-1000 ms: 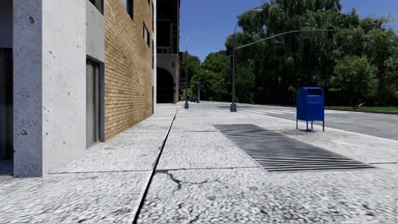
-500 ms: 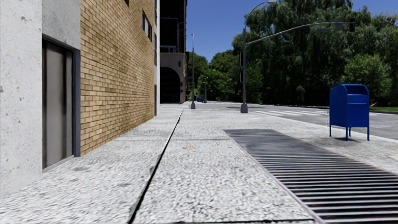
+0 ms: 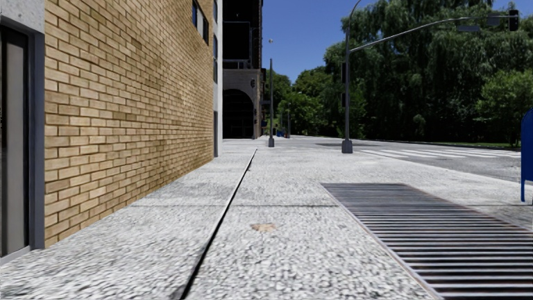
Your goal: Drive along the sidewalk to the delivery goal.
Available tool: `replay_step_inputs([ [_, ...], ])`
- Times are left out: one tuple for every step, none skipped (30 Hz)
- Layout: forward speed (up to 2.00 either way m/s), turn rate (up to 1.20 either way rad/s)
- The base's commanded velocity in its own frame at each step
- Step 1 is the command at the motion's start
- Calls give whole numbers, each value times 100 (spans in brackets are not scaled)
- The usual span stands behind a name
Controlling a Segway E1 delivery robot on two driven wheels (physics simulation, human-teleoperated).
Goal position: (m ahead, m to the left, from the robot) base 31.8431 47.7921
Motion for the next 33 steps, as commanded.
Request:
replay_step_inputs([
  [200,24],
  [200,24],
  [200,24],
  [200,24],
  [200,24],
  [200,24],
  [200,24],
  [200,24],
  [200,24],
  [200,24],
  [200,21],
  [200,8],
  [200,8],
  [200,0],
  [200,0],
  [200,0],
  [200,0],
  [200,0],
  [200,0],
  [200,0],
  [200,0],
  [200,0],
  [200,0],
  [200,0],
  [200,0],
  [200,0],
  [200,0],
  [200,0],
  [200,0],
  [200,0],
  [200,0],
  [200,0],
  [200,0],
])
